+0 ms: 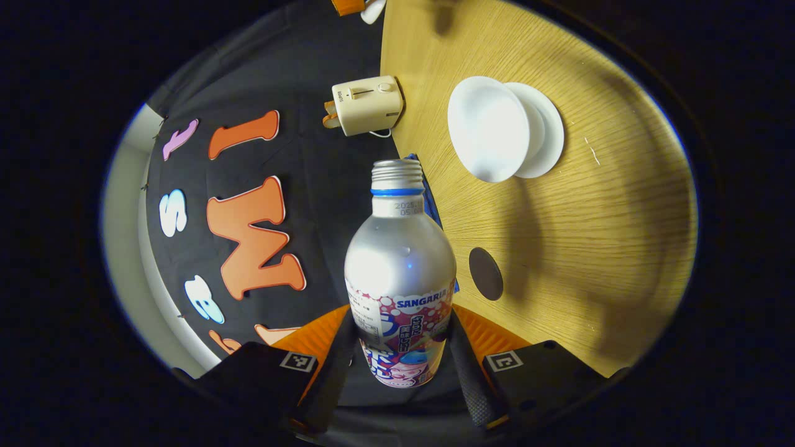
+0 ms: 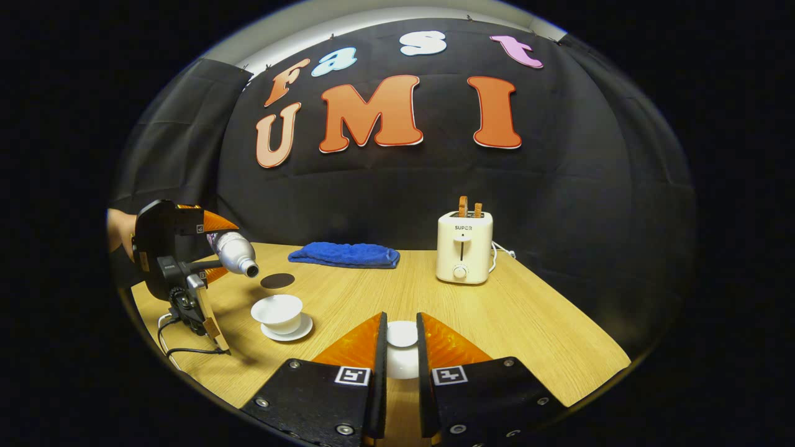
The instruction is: Open the teacup lid with one hand, grasp the water bottle and pour water into the teacup with the other hand; after pouring, place the water bottle on the coaster and then close the teacup lid.
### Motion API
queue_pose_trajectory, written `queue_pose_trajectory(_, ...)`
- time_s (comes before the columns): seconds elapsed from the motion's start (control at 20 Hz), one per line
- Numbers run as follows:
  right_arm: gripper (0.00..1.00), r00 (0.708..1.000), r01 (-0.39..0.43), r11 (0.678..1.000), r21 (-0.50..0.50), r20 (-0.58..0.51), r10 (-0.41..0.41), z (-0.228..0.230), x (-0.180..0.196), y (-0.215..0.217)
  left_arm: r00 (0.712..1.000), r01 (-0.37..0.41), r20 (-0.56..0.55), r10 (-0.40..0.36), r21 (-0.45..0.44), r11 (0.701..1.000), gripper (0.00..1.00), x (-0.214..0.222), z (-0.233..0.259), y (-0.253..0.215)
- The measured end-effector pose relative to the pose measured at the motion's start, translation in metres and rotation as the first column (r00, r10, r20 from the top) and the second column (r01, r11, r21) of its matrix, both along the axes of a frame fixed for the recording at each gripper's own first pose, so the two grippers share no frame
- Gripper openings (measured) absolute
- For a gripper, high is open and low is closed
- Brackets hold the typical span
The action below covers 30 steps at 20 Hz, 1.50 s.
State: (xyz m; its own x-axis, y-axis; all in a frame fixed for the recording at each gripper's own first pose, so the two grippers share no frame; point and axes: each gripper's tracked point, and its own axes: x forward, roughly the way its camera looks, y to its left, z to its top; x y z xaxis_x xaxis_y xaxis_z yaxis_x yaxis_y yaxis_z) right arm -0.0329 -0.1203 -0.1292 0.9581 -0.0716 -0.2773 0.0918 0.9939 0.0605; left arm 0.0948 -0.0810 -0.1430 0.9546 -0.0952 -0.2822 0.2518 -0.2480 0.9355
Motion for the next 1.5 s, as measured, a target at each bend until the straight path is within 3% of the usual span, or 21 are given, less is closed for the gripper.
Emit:
queue_pose_trajectory(0.4, 0.22, 1.0, 0.0, 1.0, -0.007, 0.009, 0.0, 0.006, -0.005, -0.011, 0.997, 0.045, 0.055, -0.052, 0.118, 0.992, 0.84, 0.011, 0.011, -0.003)
queue_pose_trajectory(0.85, 0.22, 1.0, 0.001, 1.0, 0.015, 0.013, -0.001, 0.005, -0.006, -0.011, 0.993, 0.052, 0.101, -0.067, 0.142, 0.989, 0.81, 0.012, 0.032, -0.005)
queue_pose_trajectory(1.0, 0.22, 1.0, 0.004, 1.0, 0.016, 0.017, -0.004, 0.007, -0.007, -0.012, 0.989, 0.056, 0.123, -0.076, 0.159, 0.986, 0.87, 0.014, 0.041, -0.003)
queue_pose_trajectory(1.15, 0.22, 1.0, 0.004, 1.0, 0.02, 0.016, -0.005, 0.007, -0.007, -0.012, 0.986, 0.059, 0.144, -0.085, 0.18, 0.982, 0.81, 0.016, 0.05, -0.002)
queue_pose_trajectory(1.5, 0.22, 1.0, 0.014, 1.0, 0.015, 0.024, -0.014, 0.01, -0.011, -0.016, 0.972, 0.077, 0.202, -0.121, 0.213, 0.974, 0.81, 0.021, 0.081, -0.009)
